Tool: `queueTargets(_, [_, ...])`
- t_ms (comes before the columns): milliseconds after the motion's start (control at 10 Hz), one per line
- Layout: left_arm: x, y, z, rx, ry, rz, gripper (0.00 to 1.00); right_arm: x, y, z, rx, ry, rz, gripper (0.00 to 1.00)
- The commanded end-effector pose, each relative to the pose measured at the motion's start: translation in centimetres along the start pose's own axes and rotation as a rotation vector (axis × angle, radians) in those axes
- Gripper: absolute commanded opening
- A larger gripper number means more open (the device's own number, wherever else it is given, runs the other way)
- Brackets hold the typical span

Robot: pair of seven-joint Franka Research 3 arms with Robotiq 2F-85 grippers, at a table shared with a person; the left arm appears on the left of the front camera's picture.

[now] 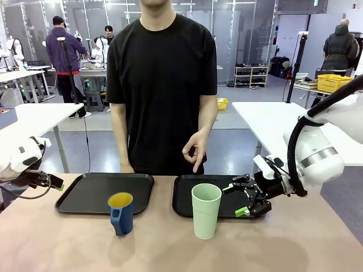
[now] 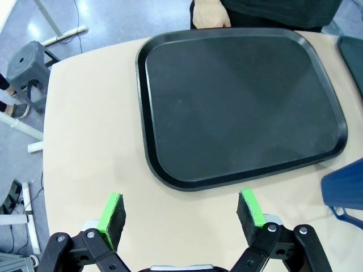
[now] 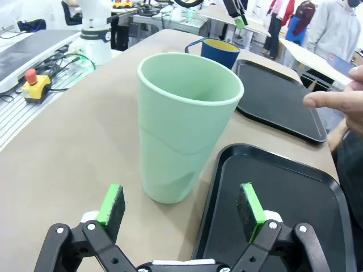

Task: Sort and store the cups by type.
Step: Pick up the Reusable plastic cup.

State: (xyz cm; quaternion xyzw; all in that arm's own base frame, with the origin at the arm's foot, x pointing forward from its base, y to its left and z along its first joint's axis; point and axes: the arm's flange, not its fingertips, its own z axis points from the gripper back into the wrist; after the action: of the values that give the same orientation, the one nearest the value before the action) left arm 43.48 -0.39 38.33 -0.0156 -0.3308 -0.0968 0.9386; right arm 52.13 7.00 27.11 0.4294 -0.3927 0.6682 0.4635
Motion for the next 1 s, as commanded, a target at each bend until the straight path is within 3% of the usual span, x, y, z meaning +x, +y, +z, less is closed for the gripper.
queueTargets(0, [0.0, -0.1, 0.0, -0.001, 0.0, -0.002, 1.0, -0.3, -1.0, -0.6, 0.06, -0.036, 0.005, 1.0])
queueTargets(900, [0.0, -0.1, 0.0, -0.001, 0.0, -0.002, 1.0, -0.1, -2.5, -5.4, 0.107, -0.072, 0.015, 1.0])
